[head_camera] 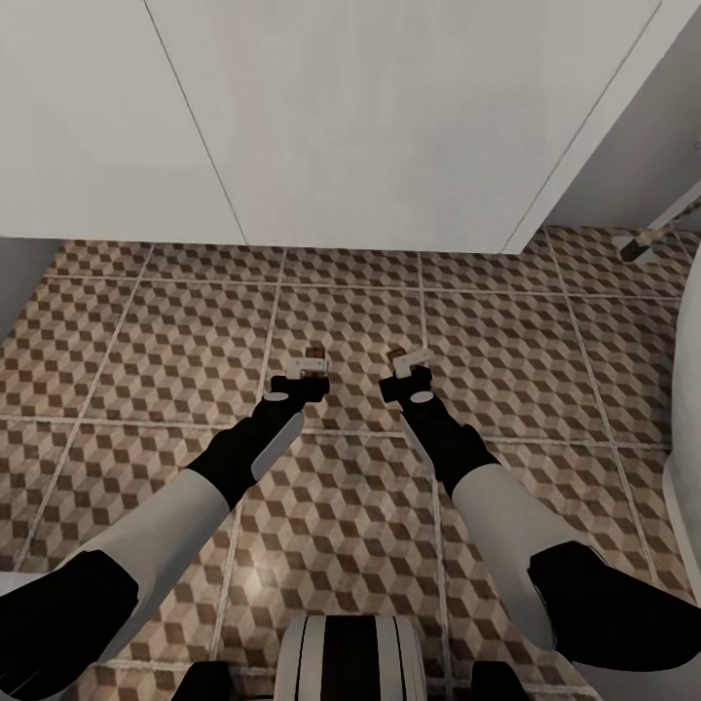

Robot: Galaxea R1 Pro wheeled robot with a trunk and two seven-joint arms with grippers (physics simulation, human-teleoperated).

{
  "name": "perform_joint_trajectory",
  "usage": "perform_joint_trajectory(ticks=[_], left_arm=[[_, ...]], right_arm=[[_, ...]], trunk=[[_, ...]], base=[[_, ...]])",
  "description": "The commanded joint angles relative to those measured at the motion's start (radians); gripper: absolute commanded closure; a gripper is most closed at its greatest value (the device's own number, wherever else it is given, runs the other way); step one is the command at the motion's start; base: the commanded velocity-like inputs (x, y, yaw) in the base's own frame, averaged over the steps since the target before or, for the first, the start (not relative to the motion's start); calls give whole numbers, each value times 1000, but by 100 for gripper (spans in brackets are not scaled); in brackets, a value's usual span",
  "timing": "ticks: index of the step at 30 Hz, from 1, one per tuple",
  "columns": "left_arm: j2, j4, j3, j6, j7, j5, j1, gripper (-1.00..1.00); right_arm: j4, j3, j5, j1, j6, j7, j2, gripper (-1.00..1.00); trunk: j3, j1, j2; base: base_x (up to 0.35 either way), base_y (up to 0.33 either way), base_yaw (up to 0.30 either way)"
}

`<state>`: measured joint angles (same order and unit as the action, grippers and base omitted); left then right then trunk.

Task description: Take the four mousetraps from the cabinet in the bathroom and place them on the bathroom floor. Make sure all four end up on the same floor surface, and ensure that at least two of them are either under or directly next to the same bathroom sink.

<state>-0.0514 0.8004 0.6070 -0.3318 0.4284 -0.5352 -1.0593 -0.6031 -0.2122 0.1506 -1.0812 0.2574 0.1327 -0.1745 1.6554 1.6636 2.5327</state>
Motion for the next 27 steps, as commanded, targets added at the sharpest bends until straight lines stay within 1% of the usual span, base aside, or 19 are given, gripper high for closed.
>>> perform_joint_trajectory(ticks=[1,9,23,27], left_arm=[[1,1,4,-3,9,-8,-1,100],[1,0,5,-3,10,-8,-1,100],[1,5,6,-3,10,-7,-1,100],[1,6,6,-3,10,-7,-1,100]], right_arm=[[-1,-2,9,0,8,4,0,100],[-1,-3,10,0,3,4,0,100],[-1,-3,10,0,3,4,0,100],[-2,-3,10,0,3,4,0,100]], trunk=[[1,0,0],[1,0,0],[55,6,4],[55,6,4]], base=[[3,1,0],[1,0,0],[0,0,0],[0,0,0]])
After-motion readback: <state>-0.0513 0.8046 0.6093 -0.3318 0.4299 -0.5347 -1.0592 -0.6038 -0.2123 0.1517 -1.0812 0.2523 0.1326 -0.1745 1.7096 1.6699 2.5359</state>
